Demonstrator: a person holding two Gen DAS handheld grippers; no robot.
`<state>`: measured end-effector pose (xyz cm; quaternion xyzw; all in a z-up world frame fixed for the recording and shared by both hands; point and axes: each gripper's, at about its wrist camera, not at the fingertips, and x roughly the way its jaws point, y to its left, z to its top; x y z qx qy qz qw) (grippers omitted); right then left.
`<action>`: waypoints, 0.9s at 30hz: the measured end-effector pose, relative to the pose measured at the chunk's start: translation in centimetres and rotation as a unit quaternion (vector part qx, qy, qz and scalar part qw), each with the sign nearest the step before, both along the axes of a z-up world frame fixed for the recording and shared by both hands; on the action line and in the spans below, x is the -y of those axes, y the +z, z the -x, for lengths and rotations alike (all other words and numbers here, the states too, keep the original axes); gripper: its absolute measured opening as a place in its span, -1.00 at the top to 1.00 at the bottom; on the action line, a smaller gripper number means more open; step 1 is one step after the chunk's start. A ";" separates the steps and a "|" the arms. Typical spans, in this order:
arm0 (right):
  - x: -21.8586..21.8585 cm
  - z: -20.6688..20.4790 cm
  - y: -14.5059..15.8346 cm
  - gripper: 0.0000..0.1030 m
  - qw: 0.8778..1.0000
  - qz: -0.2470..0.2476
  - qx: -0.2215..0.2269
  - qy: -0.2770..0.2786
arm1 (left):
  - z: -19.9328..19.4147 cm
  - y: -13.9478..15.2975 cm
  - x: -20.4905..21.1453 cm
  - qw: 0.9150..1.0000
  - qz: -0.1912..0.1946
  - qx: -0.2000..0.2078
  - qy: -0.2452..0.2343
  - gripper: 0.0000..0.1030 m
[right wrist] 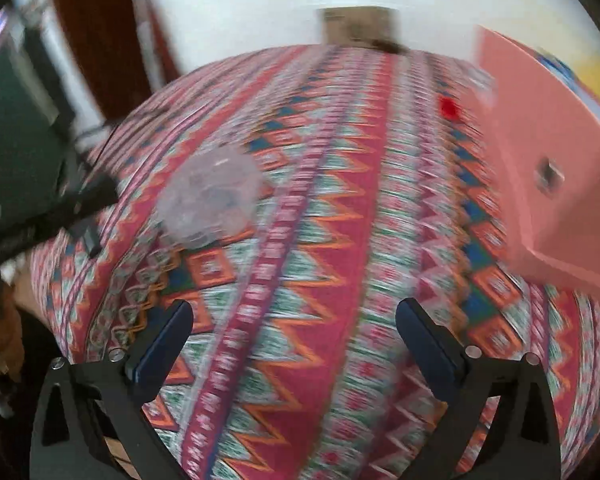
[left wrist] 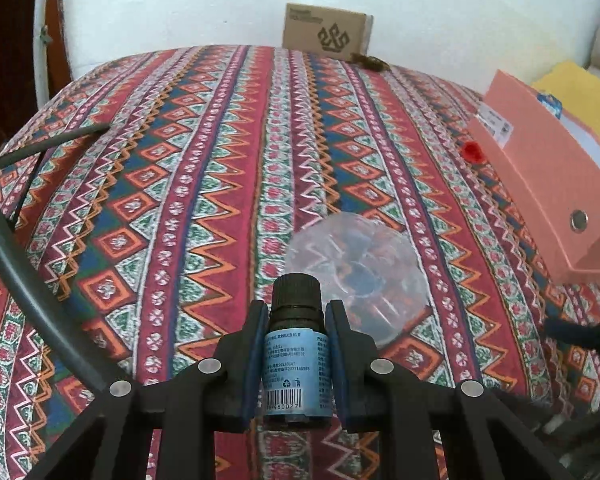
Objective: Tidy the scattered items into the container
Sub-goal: 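Grasp the clear flower tray with the right tool while the left grasps the blue bottle, then carry the flower tray and blue bottle into the pink box and release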
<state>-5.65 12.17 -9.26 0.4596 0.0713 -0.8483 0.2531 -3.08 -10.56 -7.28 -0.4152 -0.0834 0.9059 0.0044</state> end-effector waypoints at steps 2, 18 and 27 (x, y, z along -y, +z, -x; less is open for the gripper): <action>3.2 0.2 -0.6 -0.99 0.999 -0.028 -0.010 0.033 | -0.1 0.0 0.8 1.000 -0.005 -0.001 0.007 0.55; 13.9 6.9 -1.9 -0.96 0.996 -0.069 -0.022 0.056 | 0.7 -0.1 5.9 0.999 -0.034 0.000 0.041 0.55; 9.1 2.6 6.0 -0.97 0.994 -0.009 -0.099 0.047 | 0.1 1.5 3.0 0.999 -0.022 -0.024 0.007 0.55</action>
